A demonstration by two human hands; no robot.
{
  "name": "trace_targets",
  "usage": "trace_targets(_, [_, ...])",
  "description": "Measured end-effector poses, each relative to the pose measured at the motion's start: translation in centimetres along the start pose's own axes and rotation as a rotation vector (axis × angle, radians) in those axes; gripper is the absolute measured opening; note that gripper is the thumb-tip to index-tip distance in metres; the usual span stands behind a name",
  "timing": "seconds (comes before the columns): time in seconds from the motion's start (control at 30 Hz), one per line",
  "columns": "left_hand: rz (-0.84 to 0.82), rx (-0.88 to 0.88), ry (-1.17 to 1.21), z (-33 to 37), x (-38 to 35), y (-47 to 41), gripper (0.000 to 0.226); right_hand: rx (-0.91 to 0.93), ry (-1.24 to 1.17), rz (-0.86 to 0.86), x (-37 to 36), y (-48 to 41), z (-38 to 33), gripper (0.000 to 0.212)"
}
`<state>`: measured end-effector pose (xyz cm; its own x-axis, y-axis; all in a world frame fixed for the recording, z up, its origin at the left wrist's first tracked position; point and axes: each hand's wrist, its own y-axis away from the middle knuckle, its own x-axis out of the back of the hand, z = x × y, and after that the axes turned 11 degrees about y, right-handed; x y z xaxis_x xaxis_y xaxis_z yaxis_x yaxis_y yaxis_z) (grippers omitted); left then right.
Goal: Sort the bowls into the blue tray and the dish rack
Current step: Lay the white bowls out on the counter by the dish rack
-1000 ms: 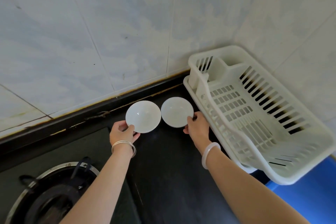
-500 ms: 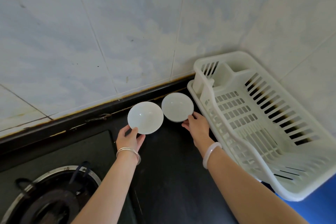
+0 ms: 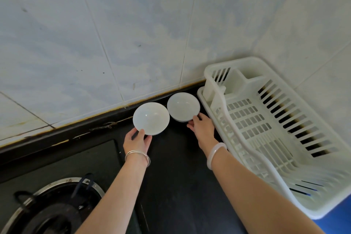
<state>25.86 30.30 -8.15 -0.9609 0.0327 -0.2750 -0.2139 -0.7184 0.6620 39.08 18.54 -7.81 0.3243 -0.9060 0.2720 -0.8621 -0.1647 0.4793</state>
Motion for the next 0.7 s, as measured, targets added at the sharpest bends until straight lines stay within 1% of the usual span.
trace_targets(0.13, [-0.001,-0.018,0.002,-0.1,0.0,0.1,0.027,0.047,0.092,-0.051,0.1,0.3,0.0,0.034])
trace_targets(0.27, [-0.035,-0.017,0.072,-0.3,0.1,0.6,0.028,0.05,0.165,-0.123,0.4,0.9,0.1,0.042])
trace_targets(0.33, [-0.081,-0.038,0.03,-0.4,0.3,1.0,0.031,0.041,0.19,-0.159,0.9,1.3,0.1,0.045])
trace_targets(0.43, [-0.162,-0.087,-0.152,-0.5,0.9,1.8,0.045,0.051,0.238,-0.186,2.1,2.7,0.2,0.049])
trace_targets(0.5, [-0.199,-0.118,-0.283,-0.6,1.8,2.7,0.049,0.105,0.328,-0.189,3.4,4.3,0.4,0.044])
trace_targets(0.57, [-0.279,-0.159,-0.439,-1.2,3.2,4.4,0.043,0.166,0.406,-0.206,4.9,6.5,0.7,0.037])
trace_targets(0.7, [-0.52,-0.183,-0.727,-3.1,5.9,9.8,0.028,0.235,0.526,-0.228,9.1,12.5,1.7,0.03])
